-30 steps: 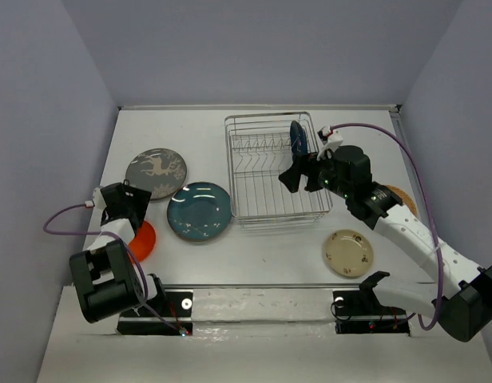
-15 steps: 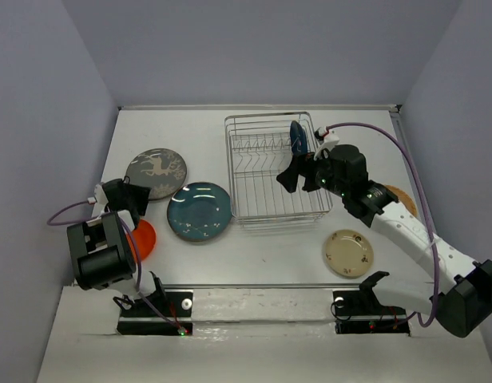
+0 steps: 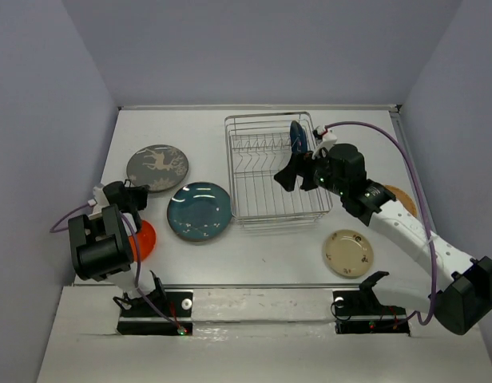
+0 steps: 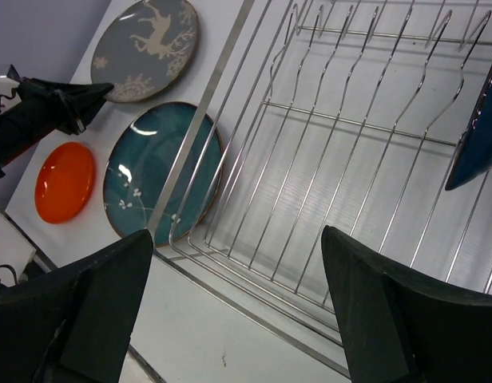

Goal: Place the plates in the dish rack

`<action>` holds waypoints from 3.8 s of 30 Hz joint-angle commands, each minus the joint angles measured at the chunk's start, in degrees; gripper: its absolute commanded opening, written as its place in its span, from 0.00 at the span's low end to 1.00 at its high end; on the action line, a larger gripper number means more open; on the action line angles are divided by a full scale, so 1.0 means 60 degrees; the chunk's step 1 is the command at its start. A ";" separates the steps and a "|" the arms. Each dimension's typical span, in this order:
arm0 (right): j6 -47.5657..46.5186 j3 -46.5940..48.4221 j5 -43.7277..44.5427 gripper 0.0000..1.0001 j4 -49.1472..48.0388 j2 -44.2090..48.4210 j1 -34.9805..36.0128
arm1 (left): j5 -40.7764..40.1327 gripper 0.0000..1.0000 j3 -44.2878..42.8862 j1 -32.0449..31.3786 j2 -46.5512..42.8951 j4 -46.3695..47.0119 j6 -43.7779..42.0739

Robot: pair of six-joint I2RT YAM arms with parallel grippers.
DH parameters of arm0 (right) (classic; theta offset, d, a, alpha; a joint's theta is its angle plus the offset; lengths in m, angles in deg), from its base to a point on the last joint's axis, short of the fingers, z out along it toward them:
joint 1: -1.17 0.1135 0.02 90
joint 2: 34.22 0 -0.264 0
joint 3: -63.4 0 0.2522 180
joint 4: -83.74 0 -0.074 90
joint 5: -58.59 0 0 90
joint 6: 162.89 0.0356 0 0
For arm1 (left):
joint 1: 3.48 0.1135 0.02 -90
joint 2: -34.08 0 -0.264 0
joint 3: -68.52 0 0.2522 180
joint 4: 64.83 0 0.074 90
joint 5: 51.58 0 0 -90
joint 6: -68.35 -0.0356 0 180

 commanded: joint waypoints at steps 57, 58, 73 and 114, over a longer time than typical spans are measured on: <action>0.1845 0.3838 -0.3454 0.07 -0.1920 -0.3791 0.0261 | 0.6317 0.42 0.0386 -0.2526 -0.8532 0.0228 0.0042; 0.1787 0.3794 -0.2902 0.07 -0.1789 -0.3628 0.0261 | 0.6406 0.49 0.0401 -0.2540 -0.8532 0.0054 -0.0062; -0.1156 0.7261 0.4878 0.07 0.3103 -0.2893 -0.0047 | 0.3804 0.99 -0.1604 -0.4721 -0.9557 -0.6464 -0.6476; -0.3767 1.1104 0.9688 0.07 0.4716 -0.7509 0.0773 | 0.2012 0.99 -0.1664 -0.6393 -1.0495 -0.7404 -0.7592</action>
